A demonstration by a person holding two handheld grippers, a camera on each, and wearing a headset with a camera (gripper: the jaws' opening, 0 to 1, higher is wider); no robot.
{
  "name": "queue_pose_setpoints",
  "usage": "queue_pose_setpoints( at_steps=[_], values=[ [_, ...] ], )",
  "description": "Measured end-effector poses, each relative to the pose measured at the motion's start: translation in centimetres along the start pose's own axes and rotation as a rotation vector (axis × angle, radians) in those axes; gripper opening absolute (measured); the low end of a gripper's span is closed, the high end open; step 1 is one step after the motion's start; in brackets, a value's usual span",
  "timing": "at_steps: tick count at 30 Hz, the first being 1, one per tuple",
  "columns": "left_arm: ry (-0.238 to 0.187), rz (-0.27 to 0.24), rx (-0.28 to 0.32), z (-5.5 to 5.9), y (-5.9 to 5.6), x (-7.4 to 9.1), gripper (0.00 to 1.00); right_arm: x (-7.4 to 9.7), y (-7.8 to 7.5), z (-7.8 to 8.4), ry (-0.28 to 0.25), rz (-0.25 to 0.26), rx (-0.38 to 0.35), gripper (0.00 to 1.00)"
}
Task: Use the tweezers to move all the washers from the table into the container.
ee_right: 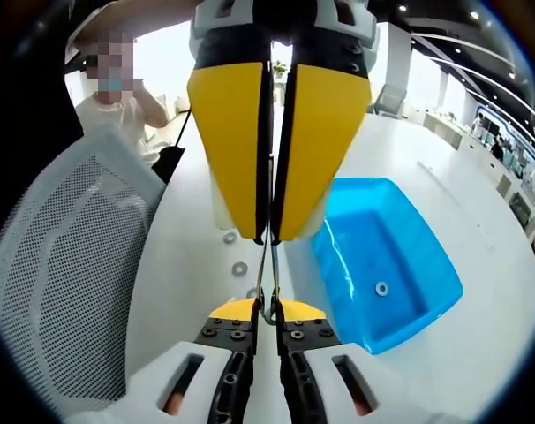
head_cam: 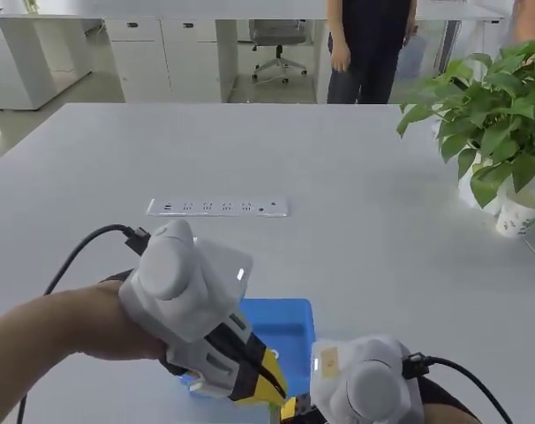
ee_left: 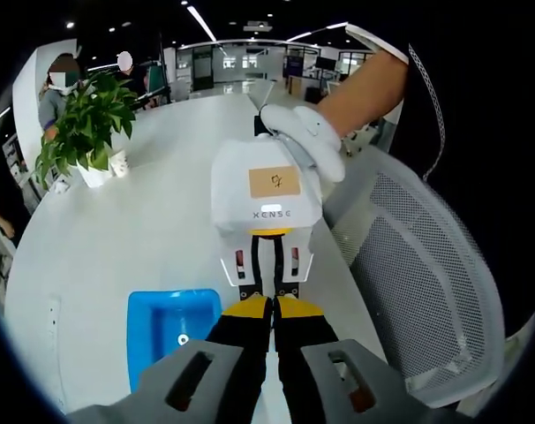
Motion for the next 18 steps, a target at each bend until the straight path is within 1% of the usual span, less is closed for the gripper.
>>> queue_pose_setpoints(
  at_steps=[5,9,18],
  values=[
    [-0.005,-0.006,-0.006,-0.6,0.2,0.6,0.04,0.5,-0.3,-0.6,-0.004,0.005,0.007,0.09],
    [-0.020,-0.012,-0.007,-1.2,0.4,0.9,0.04,0.8,-0.4,-1.1,-0.009,0.010,0.011,0.09],
    [-0.029,-0.018,-0.018,-2.2,0.9,1.8,0.04,1.7,-1.1,-2.2,-0.010,0.014,0.023,0.09]
  ],
)
Point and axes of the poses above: the centre of the closed fingertips' face, and the gripper's own axes: x roughly backward along the fingers, y roughly to its left, z roughly out of its underside, the point moved 2 cm from there along x, roughly backward along the fingers, and after that the axes turned 7 degrees about -y, right-handed, at the moved point
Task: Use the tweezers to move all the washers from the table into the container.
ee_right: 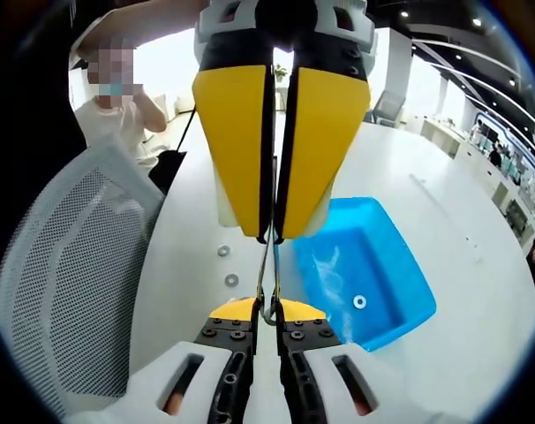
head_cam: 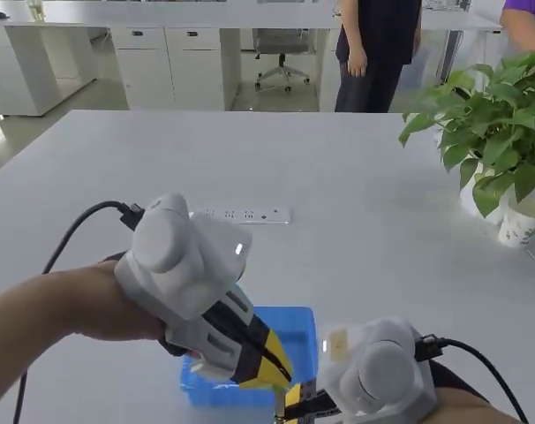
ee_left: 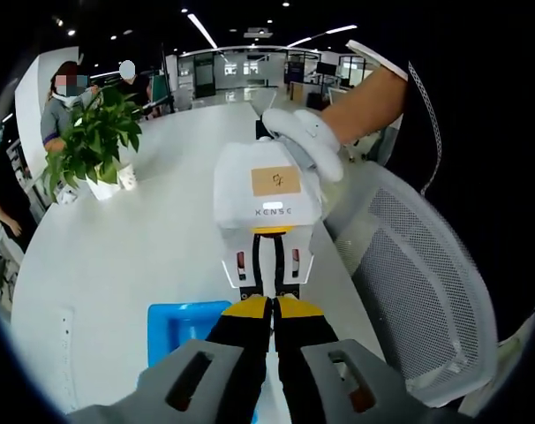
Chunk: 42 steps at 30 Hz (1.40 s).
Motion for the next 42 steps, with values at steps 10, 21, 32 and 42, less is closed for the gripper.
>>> queue_pose_setpoints(
  at_steps=[10,21,32,42],
  values=[
    [-0.002,-0.011,-0.014,-1.1,0.9,0.8,0.04,0.7,-1.1,-1.1,-0.015,0.015,0.011,0.09],
    [-0.003,-0.030,-0.031,-1.6,2.3,1.5,0.04,1.1,-2.8,-1.9,-0.019,0.030,0.030,0.09],
    [0.004,-0.055,-0.037,-1.4,4.2,2.0,0.04,0.7,-4.7,-2.3,-0.019,0.036,0.045,0.09],
    [0.018,-0.060,-0.037,-0.4,5.4,2.1,0.04,-0.1,-6.2,-1.9,-0.012,0.028,0.042,0.09]
  ],
)
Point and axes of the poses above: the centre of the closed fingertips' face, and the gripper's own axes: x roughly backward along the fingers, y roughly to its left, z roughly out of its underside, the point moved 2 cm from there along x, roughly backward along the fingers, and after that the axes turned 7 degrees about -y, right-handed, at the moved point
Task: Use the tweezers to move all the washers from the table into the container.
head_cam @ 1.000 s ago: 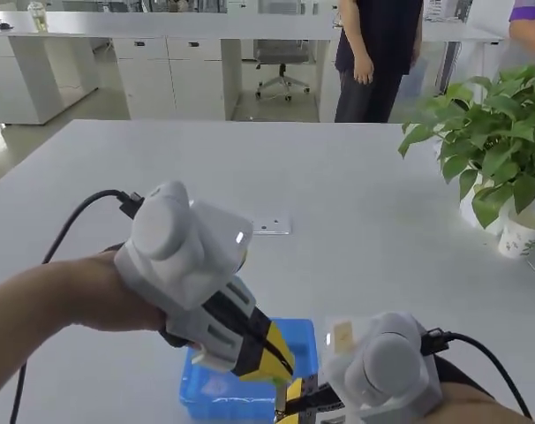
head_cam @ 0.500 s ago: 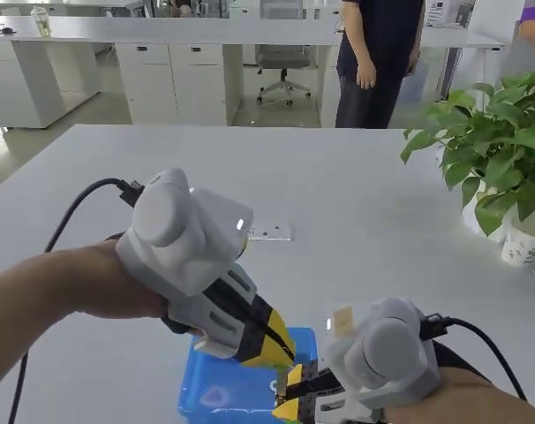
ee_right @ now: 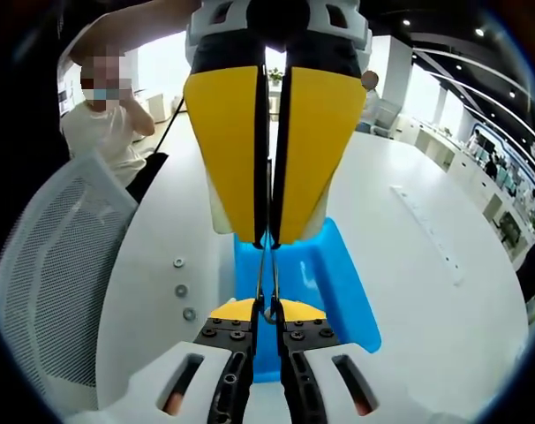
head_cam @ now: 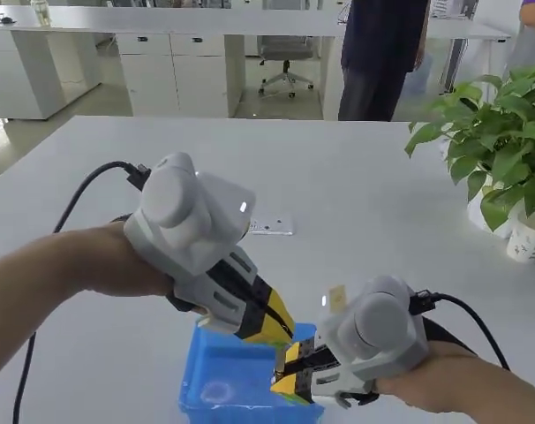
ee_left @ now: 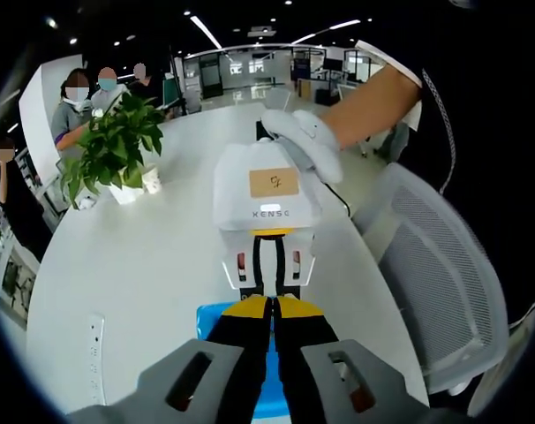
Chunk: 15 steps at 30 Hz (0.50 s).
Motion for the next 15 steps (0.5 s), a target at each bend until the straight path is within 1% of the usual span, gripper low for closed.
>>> queue_pose_setpoints(
  at_steps=[7,15],
  values=[
    [0.004,0.002,0.007,0.7,0.6,-0.2,0.04,-0.7,-0.7,0.5,0.005,-0.006,-0.007,0.09],
    [0.019,0.008,0.015,2.0,1.3,-0.8,0.04,-1.6,-1.4,1.6,0.016,-0.017,-0.022,0.09]
  ],
)
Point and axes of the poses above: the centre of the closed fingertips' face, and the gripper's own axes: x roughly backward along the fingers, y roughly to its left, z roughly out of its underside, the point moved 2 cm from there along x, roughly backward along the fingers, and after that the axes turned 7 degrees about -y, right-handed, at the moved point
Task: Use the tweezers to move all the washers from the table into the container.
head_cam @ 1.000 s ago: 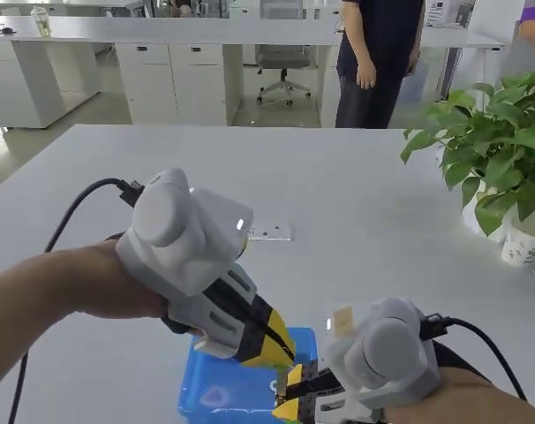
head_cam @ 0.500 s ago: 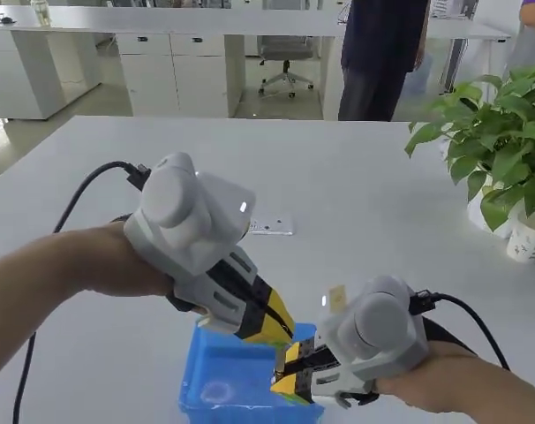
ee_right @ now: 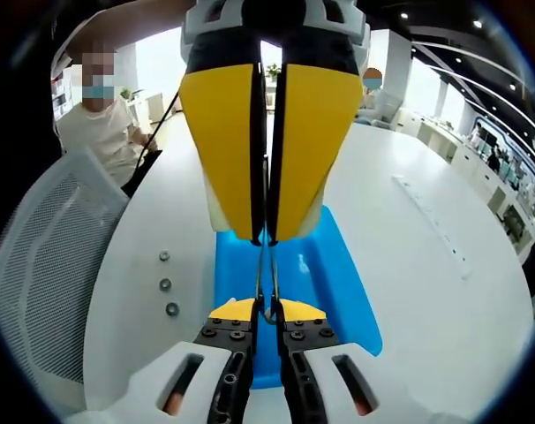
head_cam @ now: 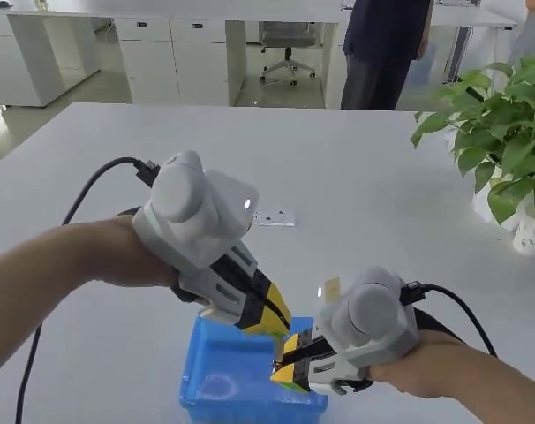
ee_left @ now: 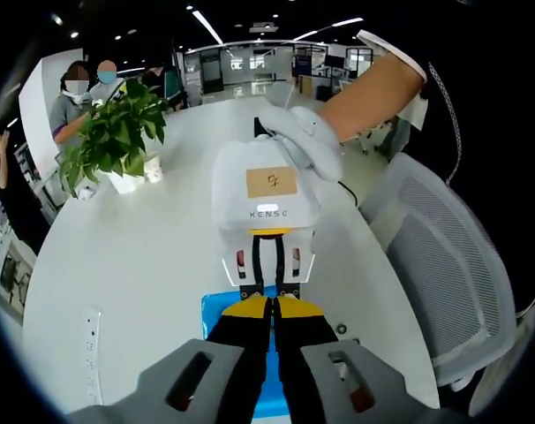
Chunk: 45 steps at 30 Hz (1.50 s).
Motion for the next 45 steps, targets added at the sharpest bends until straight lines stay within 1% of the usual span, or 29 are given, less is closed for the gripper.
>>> queue_pose_setpoints(
  at_steps=[8,12,19,25,29,33,37,45],
  values=[
    [0.004,0.001,0.017,1.2,0.6,-0.6,0.04,-0.8,-0.4,0.8,0.010,-0.015,-0.007,0.10],
    [0.011,0.000,0.029,2.0,0.7,-0.8,0.04,-1.4,-0.4,1.4,0.020,-0.031,-0.015,0.10],
    [0.007,-0.001,0.049,2.7,1.0,-1.2,0.04,-1.9,-0.4,2.1,0.034,-0.046,-0.020,0.10],
    [0.008,0.003,0.053,3.1,1.2,-1.6,0.04,-2.1,-0.6,2.5,0.046,-0.047,-0.015,0.10],
    [0.009,0.008,0.055,3.2,1.1,-1.8,0.04,-2.2,-0.5,2.8,0.052,-0.058,-0.013,0.11],
    [0.008,0.010,0.059,3.4,1.0,-1.9,0.04,-2.3,-0.5,2.9,0.058,-0.059,-0.003,0.11],
    [0.008,0.007,0.058,3.3,1.0,-1.7,0.04,-2.2,-0.5,2.7,0.052,-0.060,-0.005,0.11],
    [0.006,-0.001,0.053,2.7,1.0,-1.3,0.04,-1.8,-0.6,2.2,0.035,-0.049,-0.010,0.11]
  ],
)
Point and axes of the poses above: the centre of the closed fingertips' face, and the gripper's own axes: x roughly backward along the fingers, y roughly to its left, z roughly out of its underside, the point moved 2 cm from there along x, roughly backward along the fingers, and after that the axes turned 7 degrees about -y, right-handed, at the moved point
